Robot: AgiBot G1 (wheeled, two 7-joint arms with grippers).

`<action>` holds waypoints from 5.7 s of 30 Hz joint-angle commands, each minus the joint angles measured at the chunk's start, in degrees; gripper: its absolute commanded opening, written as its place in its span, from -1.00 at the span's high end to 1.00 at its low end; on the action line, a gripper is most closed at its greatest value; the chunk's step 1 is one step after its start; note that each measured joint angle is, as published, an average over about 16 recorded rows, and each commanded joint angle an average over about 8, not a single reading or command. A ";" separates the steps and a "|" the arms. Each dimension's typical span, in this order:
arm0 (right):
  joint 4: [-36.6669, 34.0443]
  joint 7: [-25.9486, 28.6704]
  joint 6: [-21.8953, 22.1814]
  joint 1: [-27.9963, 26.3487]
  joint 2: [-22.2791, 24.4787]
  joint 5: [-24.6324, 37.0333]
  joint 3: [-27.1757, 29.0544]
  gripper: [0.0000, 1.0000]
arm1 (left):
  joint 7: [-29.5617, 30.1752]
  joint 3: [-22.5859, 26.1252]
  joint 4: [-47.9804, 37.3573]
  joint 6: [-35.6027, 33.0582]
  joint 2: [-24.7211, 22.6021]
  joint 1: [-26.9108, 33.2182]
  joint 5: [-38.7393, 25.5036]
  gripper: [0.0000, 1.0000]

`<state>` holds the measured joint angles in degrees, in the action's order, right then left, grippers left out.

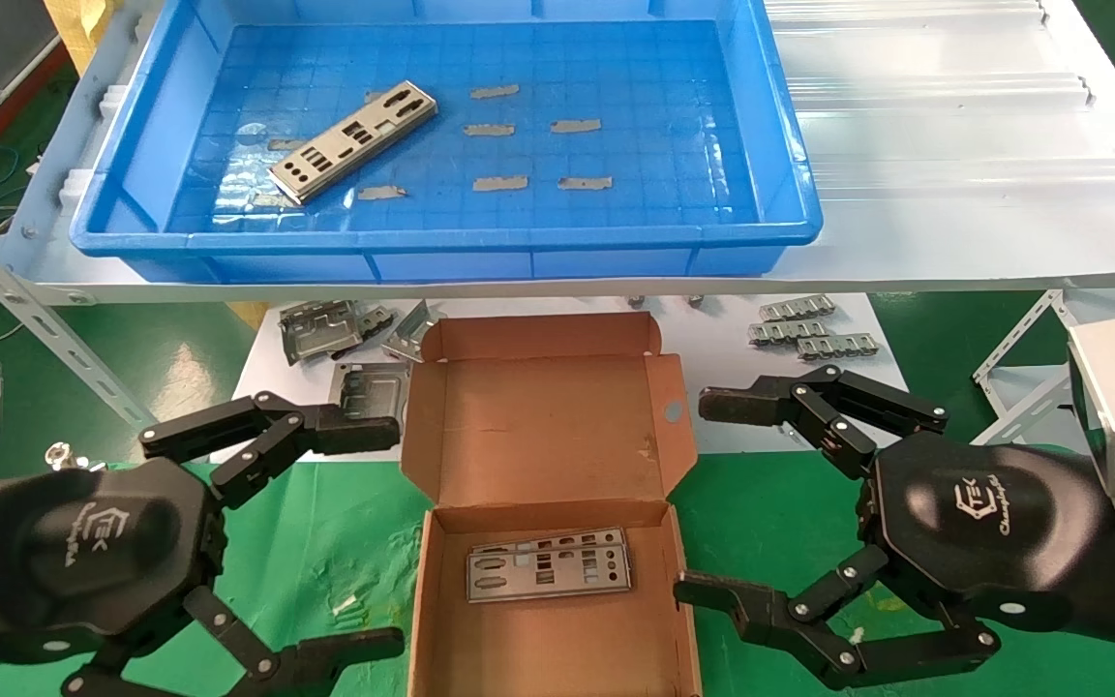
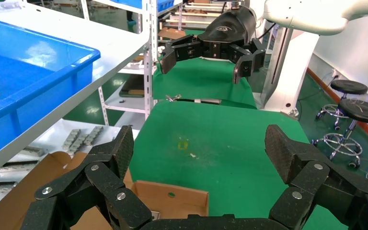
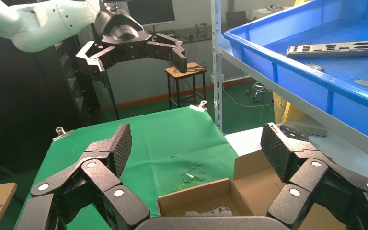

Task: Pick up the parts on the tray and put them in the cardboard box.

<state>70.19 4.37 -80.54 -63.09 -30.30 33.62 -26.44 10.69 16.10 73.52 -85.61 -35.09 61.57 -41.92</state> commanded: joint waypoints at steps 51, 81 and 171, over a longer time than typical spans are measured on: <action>0.00 0.00 0.00 0.00 0.00 0.00 0.00 -1.00 | 0.00 0.00 0.00 0.00 0.00 0.00 0.00 -1.00; 0.00 0.00 0.00 0.00 0.00 0.00 0.00 -1.00 | 0.00 0.00 0.00 0.00 0.00 0.00 0.00 -1.00; 0.00 0.00 0.00 0.00 0.00 0.00 0.00 1.00 | 0.00 0.00 0.00 0.00 0.00 0.00 0.00 -1.00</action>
<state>70.19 4.37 -80.54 -63.09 -30.30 33.62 -26.44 10.69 16.10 73.52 -85.61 -35.09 61.57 -41.92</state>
